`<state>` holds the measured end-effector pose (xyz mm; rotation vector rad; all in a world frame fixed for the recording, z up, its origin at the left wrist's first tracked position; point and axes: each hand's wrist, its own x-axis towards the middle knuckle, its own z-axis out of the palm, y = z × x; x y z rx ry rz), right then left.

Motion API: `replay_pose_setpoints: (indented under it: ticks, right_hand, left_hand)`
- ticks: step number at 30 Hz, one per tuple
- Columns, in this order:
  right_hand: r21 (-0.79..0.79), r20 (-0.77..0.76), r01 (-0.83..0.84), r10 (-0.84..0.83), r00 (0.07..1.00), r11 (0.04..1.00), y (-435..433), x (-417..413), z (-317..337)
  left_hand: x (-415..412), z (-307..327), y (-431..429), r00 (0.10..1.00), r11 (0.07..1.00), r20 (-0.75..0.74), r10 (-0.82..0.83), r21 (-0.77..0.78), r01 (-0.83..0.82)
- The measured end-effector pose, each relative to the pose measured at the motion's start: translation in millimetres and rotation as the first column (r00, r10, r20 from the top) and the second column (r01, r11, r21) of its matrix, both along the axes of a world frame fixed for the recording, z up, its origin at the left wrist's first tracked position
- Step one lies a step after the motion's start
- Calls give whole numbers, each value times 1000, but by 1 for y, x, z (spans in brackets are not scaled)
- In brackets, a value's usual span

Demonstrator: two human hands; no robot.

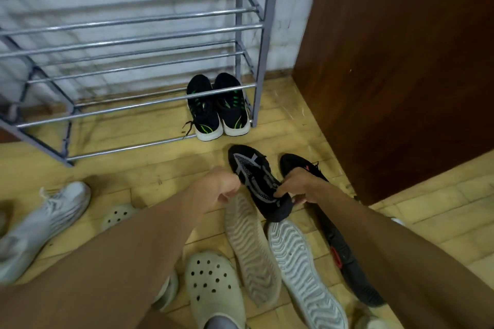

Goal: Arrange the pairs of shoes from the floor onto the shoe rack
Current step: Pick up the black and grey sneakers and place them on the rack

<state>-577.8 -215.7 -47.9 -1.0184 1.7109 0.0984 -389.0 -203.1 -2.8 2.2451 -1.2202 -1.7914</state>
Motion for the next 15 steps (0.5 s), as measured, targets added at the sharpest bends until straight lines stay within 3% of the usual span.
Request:
replay_pose_setpoints:
  ticks: [3, 8, 15]
  right_hand:
    - [-60, 105, -30, 36, 994, 998, 3, 11, 47]
    - [-281, 237, -100, 170, 957, 954, 5, 49, 143]
    - [-521, 346, -100, 317, 883, 848, 37, 111, 281]
  left_hand:
    - [2, 33, 10, 999, 999, -34, 5, -37, -7]
    - [23, 110, 36, 972, 982, -174, 156, -81, -172]
    - [87, 232, 81, 908, 829, -297, 296, -392, -399]
